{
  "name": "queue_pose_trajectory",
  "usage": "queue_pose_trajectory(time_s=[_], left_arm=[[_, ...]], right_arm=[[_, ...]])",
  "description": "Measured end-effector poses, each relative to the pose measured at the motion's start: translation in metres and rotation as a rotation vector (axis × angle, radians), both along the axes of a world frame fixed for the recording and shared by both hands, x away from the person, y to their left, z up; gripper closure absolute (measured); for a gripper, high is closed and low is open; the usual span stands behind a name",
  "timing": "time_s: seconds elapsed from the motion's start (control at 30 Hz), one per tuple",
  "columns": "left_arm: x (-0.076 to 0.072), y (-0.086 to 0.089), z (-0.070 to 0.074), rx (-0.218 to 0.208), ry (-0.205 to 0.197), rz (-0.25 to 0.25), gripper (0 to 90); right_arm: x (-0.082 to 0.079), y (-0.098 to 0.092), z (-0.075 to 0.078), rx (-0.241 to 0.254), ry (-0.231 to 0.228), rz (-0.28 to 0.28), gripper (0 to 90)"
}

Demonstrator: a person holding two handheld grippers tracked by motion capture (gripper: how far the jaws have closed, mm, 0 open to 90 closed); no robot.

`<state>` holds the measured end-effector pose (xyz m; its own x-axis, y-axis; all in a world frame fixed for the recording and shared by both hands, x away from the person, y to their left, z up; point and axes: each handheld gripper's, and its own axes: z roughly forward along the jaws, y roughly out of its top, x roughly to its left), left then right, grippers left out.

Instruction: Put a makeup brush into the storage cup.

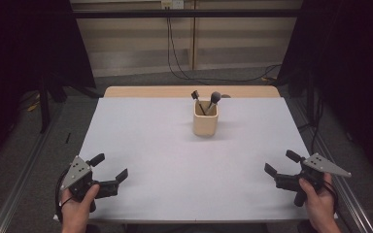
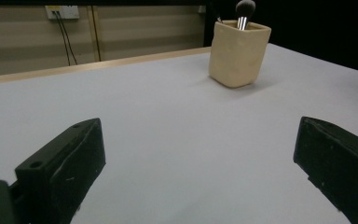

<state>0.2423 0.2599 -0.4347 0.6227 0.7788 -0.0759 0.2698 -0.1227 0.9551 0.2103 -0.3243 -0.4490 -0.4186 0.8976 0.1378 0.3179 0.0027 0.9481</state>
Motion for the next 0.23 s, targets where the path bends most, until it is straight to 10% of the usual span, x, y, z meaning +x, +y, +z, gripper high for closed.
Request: queue_pose_trajectory(time_s=[0.23], left_arm=[[0.0018,-0.0012,-0.0001,0.012,0.001,-0.003,2.0]], right_arm=[[0.0008,0.0009,-0.002,0.0,0.006,0.009,0.5]])
